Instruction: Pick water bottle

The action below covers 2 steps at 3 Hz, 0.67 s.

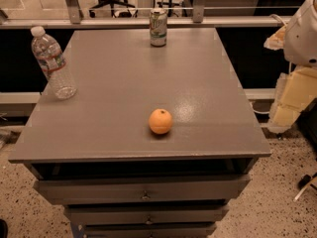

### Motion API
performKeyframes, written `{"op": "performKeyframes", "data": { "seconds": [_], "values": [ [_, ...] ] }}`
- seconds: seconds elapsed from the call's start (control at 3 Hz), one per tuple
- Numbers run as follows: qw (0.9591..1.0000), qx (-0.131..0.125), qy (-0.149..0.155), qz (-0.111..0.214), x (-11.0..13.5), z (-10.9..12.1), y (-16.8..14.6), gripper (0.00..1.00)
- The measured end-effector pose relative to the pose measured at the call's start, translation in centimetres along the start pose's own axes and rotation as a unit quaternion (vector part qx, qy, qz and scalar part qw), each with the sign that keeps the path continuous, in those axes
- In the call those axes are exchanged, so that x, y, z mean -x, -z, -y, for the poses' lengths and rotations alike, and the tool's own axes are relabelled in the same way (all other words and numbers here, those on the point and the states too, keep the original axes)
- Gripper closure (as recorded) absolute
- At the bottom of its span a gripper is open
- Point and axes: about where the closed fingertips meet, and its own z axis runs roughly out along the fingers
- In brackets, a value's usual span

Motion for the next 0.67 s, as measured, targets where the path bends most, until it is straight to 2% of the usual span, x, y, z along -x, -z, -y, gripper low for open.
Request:
{"op": "performKeyframes", "data": {
  "seconds": [0.33, 0.67],
  "values": [
    [1.0000, 0.001, 0.000, 0.005, 0.2, 0.1, -0.1, 0.00],
    [0.9954, 0.023, -0.005, 0.093, 4.4, 1.6, -3.3, 0.00]
  ]
}}
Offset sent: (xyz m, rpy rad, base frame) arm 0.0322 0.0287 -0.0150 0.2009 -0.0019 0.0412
